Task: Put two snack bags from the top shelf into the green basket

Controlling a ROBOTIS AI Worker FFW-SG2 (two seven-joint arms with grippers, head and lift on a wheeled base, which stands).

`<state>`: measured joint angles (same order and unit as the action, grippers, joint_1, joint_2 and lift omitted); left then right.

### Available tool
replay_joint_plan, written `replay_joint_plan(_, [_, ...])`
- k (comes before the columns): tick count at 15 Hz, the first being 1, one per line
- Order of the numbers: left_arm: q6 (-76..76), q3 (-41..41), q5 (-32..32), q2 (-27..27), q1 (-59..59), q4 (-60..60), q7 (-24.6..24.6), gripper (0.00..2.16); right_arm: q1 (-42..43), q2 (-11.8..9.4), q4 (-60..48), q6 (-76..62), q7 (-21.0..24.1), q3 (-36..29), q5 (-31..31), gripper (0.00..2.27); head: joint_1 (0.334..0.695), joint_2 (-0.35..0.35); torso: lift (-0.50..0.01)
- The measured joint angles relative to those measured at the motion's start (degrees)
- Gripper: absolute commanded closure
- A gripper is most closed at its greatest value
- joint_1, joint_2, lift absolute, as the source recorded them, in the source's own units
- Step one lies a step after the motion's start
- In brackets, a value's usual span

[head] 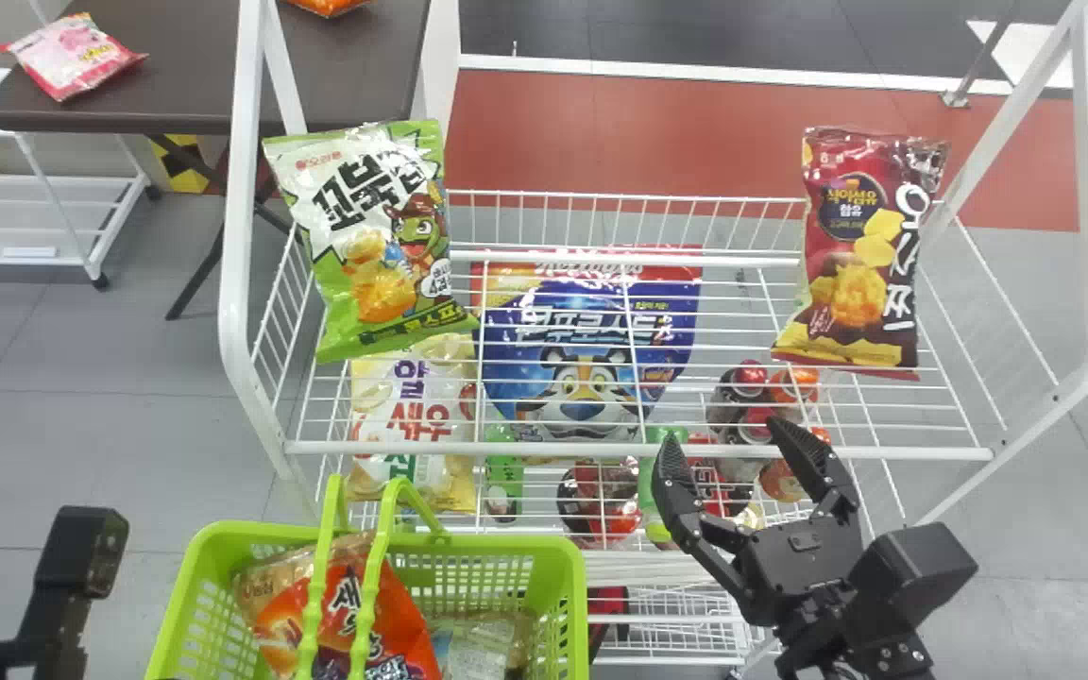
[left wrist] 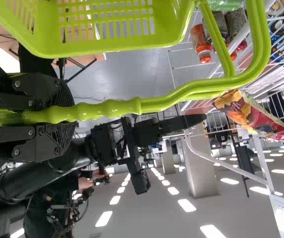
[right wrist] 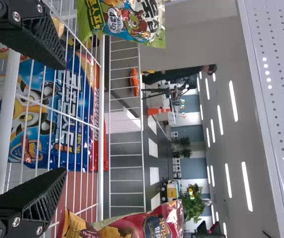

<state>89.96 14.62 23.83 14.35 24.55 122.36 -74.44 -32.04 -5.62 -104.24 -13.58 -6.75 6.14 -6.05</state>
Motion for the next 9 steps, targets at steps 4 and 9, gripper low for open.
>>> replay_joint_plan(4, [0.0, 0.5, 0.1, -0.4, 0.9, 0.4, 0.0, 2.15, -0.7, 0.1, -0.3, -1.2, 0.4, -0.8, -0.1, 0.08, 0.695, -0.085, -0.001])
replay_joint_plan(9, [0.0, 0.9, 0.0, -1.1, 1.6, 1.0, 0.2, 2.15, -0.9, 0.1, -0.3, -1.1, 0.6, -0.8, -0.1, 0.08, 0.695, -0.089, -0.001])
